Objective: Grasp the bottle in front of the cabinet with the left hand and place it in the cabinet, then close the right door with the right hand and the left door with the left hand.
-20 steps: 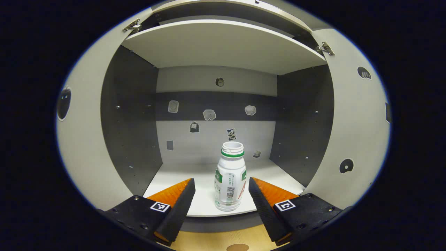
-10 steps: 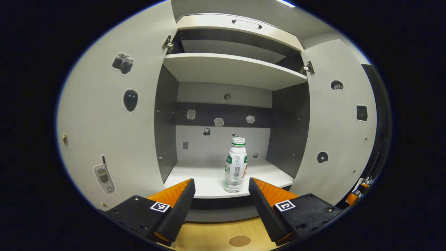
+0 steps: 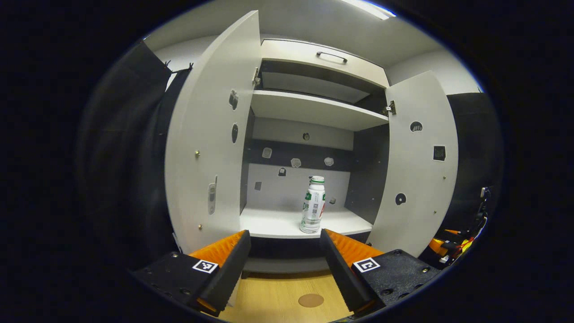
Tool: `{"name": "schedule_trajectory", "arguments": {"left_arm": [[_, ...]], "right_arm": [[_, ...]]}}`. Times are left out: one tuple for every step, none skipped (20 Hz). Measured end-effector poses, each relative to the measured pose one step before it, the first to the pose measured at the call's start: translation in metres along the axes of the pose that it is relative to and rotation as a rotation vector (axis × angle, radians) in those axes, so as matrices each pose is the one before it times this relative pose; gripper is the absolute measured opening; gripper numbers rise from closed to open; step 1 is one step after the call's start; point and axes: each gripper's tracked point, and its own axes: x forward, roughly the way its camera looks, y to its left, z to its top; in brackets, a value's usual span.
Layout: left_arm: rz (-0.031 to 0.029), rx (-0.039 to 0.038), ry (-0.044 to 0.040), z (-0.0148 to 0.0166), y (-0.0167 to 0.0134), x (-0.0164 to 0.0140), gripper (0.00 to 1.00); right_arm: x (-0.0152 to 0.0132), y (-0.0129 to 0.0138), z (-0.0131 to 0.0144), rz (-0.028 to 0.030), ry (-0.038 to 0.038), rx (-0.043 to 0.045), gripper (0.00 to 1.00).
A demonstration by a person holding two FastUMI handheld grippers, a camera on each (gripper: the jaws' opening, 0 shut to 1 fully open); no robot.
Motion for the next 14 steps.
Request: {"name": "schedule_trajectory", "arguments": {"left_arm": [[0.01751, 0.00243, -0.00087, -0.00276, 0.00742, -0.00982, 0.94], [0.00657, -0.00280, -0.00411, -0.00258, 0.00867, -0.00278, 0.94], [0.00631, 0.00051, -0.00616, -0.00216, 0.00789, -0.00426, 0.95], [0.01064, 0.00129, -0.01790, 0.00231, 0.00691, -0.00694, 0.95], [0.00032, 0.00399, -0.01532, 0.00143, 0.00453, -0.00666, 0.95], [-0.00137, 0.00529, -0.00268, -0.00052, 0.00580, -0.00387, 0.95], [0.00308, 0.00180, 0.00350, -0.00162, 0.00639, -0.00566, 0.95], [0.00554, -0.00407, 0.00499, -0.00283, 0.00670, -0.00498, 0.95], [0.00441, -0.00756, 0.00556, -0.00223, 0.00527, -0.00474, 0.95], [0.01504, -0.01266, 0.00802, -0.00430, 0.00802, -0.00306, 0.95], [0.01155, -0.01320, 0.00738, -0.00393, 0.00570, -0.00237, 0.95], [0.00860, -0.01716, 0.01258, -0.00525, 0.00464, -0.00148, 0.95], [0.01022, -0.01254, 0.01394, -0.00459, 0.00501, -0.00160, 0.95], [0.01008, -0.00846, 0.00962, -0.00328, 0.00440, -0.00125, 0.95]], "right_arm": [[0.00198, 0.00189, 0.00055, 0.00062, 0.00040, -0.00058, 0.92], [0.00192, 0.00245, 0.00040, 0.00368, -0.00105, 0.00342, 0.92], [0.00092, 0.00294, 0.00076, 0.00714, -0.00064, 0.00596, 0.92], [0.00153, 0.00251, -0.00118, 0.00540, 0.00239, 0.00630, 0.97], [-0.00008, 0.00133, -0.00039, -0.00216, -0.00037, 0.00072, 0.97], [0.00140, -0.00035, 0.00170, -0.00480, -0.00146, -0.00423, 0.96], [-0.00059, -0.00033, 0.00060, -0.00335, -0.00100, -0.00183, 0.89], [-0.00049, 0.00099, -0.00079, -0.00309, 0.00168, 0.00182, 0.95], [-0.00049, 0.00117, 0.00011, -0.00246, -0.00064, -0.00022, 0.95], [-0.00083, 0.00184, 0.00063, -0.00008, -0.00374, -0.00615, 0.95], [-0.00159, 0.00236, 0.00160, 0.00057, -0.00474, -0.01206, 0.95], [-0.00030, 0.00141, 0.00025, -0.00448, -0.00616, -0.01318, 0.95], [-0.00151, 0.00038, 0.00062, -0.00729, -0.00459, -0.01009, 0.95], [-0.00066, -0.00012, -0.00022, -0.00720, -0.00356, -0.00419, 0.95]]}}
